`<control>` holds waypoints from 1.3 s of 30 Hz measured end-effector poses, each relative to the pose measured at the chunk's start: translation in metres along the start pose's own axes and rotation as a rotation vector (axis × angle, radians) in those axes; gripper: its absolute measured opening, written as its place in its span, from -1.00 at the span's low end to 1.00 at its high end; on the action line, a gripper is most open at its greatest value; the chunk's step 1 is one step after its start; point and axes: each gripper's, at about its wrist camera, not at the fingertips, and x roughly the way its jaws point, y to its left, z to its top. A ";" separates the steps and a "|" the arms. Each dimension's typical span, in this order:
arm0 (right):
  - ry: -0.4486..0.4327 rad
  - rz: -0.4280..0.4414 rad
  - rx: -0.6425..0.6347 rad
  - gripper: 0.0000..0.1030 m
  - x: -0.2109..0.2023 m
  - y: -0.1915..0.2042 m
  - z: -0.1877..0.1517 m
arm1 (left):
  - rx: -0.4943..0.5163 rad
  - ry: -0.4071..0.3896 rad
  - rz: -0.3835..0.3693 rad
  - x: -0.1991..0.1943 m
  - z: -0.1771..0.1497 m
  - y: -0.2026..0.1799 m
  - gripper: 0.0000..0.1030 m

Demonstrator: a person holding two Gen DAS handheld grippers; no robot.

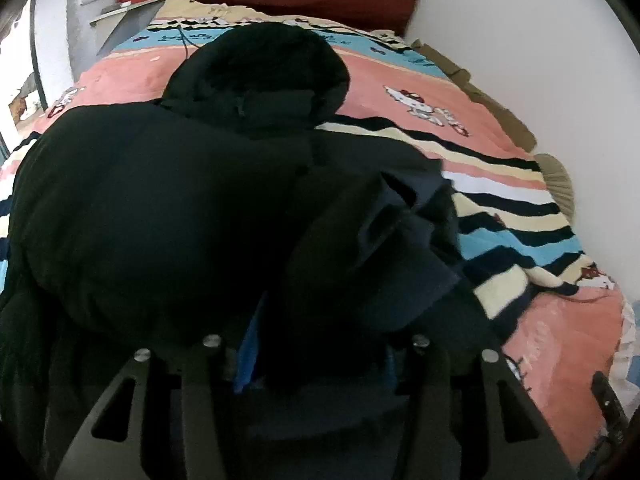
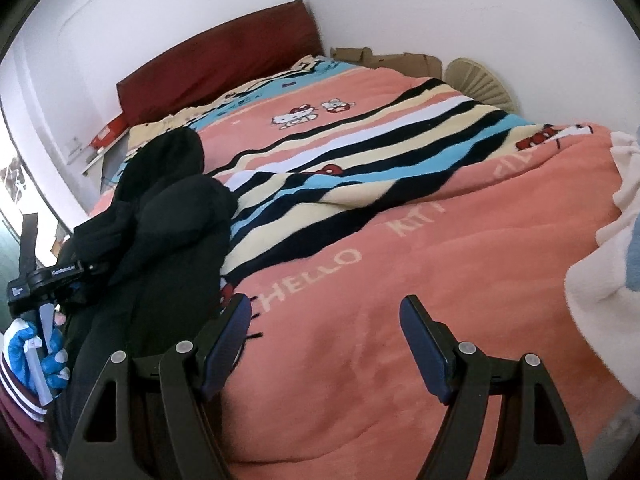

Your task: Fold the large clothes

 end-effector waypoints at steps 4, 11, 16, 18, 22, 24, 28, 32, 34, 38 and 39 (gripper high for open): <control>0.000 0.004 -0.025 0.48 -0.004 0.010 0.001 | 0.011 -0.008 -0.051 -0.018 0.000 -0.001 0.08; 0.000 0.032 -0.095 0.50 -0.007 0.045 0.006 | 0.063 -0.021 -0.157 -0.050 -0.007 -0.015 0.19; 0.001 0.067 -0.167 0.51 -0.005 0.082 0.015 | 0.079 -0.056 -0.131 -0.073 -0.002 0.005 0.19; 0.002 0.080 -0.199 0.51 -0.002 0.098 0.018 | 0.078 -0.072 -0.078 -0.082 0.002 0.027 0.19; 0.021 0.129 -0.280 0.51 0.015 0.144 0.027 | 0.032 -0.086 0.014 -0.092 0.012 0.082 0.19; 0.032 0.160 -0.328 0.51 0.029 0.174 0.031 | 0.003 -0.096 0.062 -0.096 0.019 0.113 0.19; 0.044 0.234 -0.413 0.51 0.055 0.233 0.039 | -0.049 -0.107 0.139 -0.095 0.040 0.165 0.19; 0.044 0.308 -0.469 0.51 0.080 0.286 0.047 | -0.095 -0.111 0.174 -0.077 0.067 0.198 0.19; 0.051 0.324 -0.489 0.51 0.094 0.304 0.049 | -0.106 -0.103 0.181 -0.059 0.078 0.207 0.19; 0.091 0.315 -0.517 0.51 0.133 0.323 0.046 | -0.127 -0.075 0.163 -0.018 0.084 0.215 0.19; 0.104 0.308 -0.521 0.50 0.142 0.324 0.044 | -0.127 -0.070 0.159 -0.010 0.082 0.216 0.19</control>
